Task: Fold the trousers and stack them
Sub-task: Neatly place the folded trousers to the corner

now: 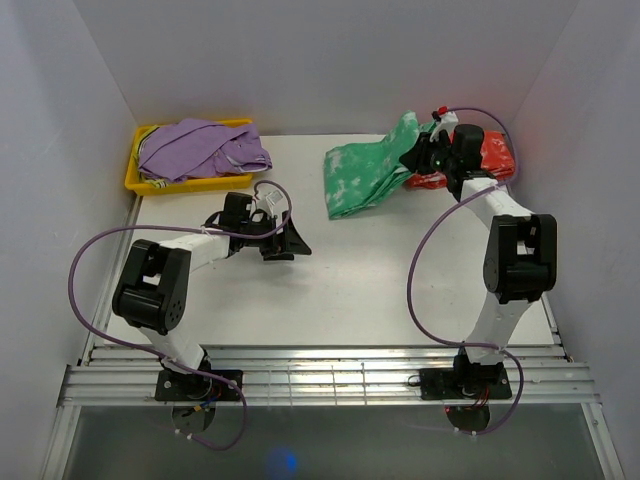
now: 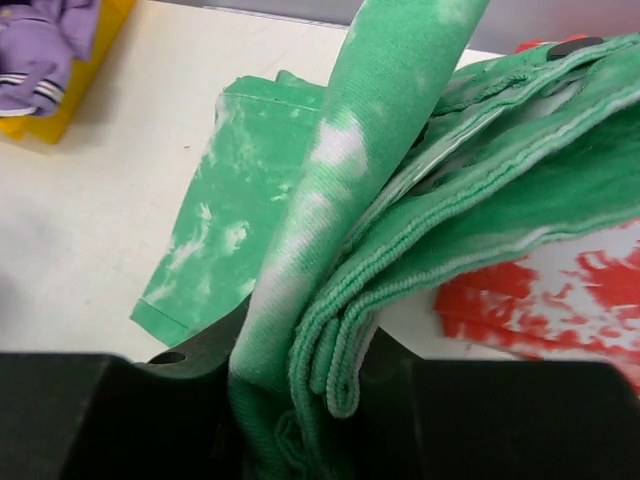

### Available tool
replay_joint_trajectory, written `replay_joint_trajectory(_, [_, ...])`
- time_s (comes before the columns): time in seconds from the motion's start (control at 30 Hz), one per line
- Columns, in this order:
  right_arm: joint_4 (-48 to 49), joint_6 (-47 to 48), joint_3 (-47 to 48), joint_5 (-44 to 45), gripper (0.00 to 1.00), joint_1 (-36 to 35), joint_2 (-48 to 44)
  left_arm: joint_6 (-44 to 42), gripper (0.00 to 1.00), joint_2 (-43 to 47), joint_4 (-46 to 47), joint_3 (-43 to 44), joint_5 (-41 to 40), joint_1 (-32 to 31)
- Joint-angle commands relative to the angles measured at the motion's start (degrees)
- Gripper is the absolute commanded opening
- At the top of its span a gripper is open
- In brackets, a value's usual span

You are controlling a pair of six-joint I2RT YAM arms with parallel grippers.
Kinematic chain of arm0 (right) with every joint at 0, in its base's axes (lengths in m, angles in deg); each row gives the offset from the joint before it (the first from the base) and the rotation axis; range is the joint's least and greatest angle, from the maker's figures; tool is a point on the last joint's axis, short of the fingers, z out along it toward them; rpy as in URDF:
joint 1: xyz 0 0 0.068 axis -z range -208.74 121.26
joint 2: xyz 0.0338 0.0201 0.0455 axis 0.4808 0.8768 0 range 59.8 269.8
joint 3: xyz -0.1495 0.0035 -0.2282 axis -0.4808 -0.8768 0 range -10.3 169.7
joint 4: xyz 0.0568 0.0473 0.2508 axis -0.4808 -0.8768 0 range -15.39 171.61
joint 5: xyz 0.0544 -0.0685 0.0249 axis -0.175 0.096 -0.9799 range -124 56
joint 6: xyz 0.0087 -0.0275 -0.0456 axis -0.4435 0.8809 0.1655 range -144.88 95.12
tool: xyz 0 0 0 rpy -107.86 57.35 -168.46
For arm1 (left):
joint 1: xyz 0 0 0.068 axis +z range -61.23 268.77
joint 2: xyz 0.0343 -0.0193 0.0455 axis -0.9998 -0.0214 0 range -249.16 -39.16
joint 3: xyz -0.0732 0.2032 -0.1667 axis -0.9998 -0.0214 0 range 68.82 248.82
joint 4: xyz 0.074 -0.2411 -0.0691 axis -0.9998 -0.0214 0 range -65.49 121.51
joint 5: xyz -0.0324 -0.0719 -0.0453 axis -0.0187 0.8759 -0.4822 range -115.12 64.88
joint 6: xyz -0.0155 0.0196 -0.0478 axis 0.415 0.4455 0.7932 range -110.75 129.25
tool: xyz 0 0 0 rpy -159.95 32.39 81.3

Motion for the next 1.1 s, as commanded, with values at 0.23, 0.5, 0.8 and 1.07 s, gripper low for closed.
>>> replay_joint_trajectory(0.23, [-0.6, 11.7, 17.9, 5.0, 0.08, 2.0, 5.8, -3.6, 0.91, 3.7, -1.1, -0.2, 2.6, -0.1])
replay_joint_trajectory(0.5, [-3.0, 12.6, 28.2, 3.5, 0.08, 6.5, 9.2, -3.6, 0.92, 3.5, -0.8, -0.7, 2.8, -0.1])
replay_joint_trajectory(0.8, [-4.0, 14.1, 35.1, -0.9, 0.08, 8.8, 11.6, -3.4, 0.92, 3.3, -0.6, -0.8, 3.5, -0.1])
replay_joint_trajectory(1.07, [-7.3, 14.7, 41.1, -3.7, 0.08, 11.5, 13.8, -3.2, 0.92, 3.8, 0.0, -1.9, 3.5, -0.1])
